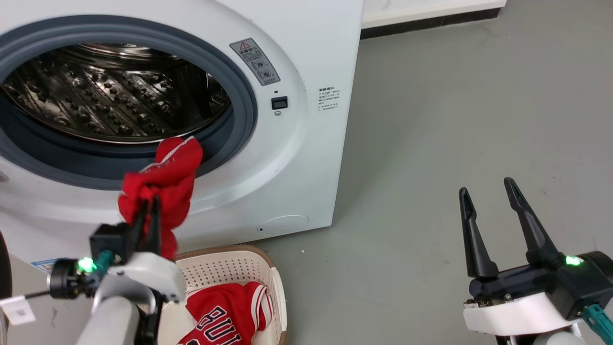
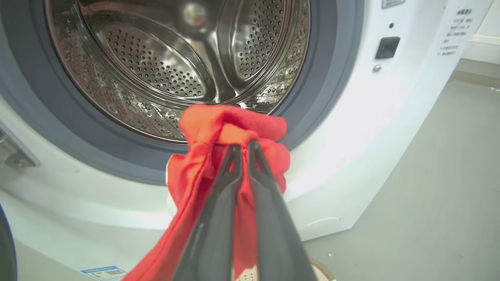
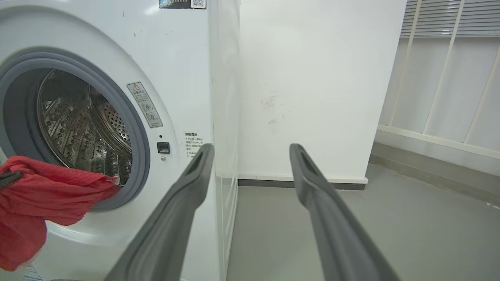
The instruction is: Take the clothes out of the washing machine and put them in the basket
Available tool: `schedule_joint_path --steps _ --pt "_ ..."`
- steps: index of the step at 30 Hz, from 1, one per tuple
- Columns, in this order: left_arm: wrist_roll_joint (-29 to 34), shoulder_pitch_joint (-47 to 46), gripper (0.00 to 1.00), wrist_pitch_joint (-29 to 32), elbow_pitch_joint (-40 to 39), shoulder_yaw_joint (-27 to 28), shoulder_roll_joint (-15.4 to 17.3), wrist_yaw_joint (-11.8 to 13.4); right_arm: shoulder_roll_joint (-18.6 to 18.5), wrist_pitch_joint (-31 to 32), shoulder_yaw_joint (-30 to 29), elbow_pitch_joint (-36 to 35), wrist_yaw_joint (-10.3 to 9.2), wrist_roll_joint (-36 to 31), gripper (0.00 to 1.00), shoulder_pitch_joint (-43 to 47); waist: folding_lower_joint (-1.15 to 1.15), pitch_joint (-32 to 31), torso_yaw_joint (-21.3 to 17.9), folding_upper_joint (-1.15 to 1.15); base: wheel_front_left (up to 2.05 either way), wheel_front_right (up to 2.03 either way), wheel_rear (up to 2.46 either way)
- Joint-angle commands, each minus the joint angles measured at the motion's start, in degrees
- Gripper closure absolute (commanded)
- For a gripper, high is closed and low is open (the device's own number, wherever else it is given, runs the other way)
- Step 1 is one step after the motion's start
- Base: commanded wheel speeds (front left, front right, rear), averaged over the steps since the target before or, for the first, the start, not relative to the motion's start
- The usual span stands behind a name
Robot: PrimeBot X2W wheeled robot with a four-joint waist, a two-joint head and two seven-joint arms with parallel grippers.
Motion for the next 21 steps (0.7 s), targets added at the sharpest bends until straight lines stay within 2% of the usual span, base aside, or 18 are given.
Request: schedule_joint_path --steps 1,8,13,21 --pt "0.41 0.86 1.0 0.26 -0.6 -0.33 -0.28 0.07 0.01 -0.13 0.0 0.09 -0.04 -0.07 0.0 0.57 0.02 -0.2 0.1 0.0 0.0 0.0 0.0" --pt "-0.64 5.62 1.0 1.99 -0.86 -1.72 -1.03 0.24 0.01 -0.13 0.39 -0.4 -0.04 0.28 0.0 -0.57 0.02 1.26 -0.85 0.0 0.0 0.0 0.0" --pt "-1.08 6.08 1.0 1.98 4.55 -2.51 -1.3 -0.79 0.01 -0.13 0.49 -0.65 -0.04 0.51 0.0 -1.87 0.02 3.78 -1.75 0.0 0.0 0.0 0.0" --pt "-2.14 1.23 1.0 1.11 16.27 -3.6 -2.85 -3.45 0.01 -0.13 0.79 -1.49 -0.04 0.85 0.0 -5.05 0.02 9.97 -2.58 0.0 0.0 0.0 0.0"
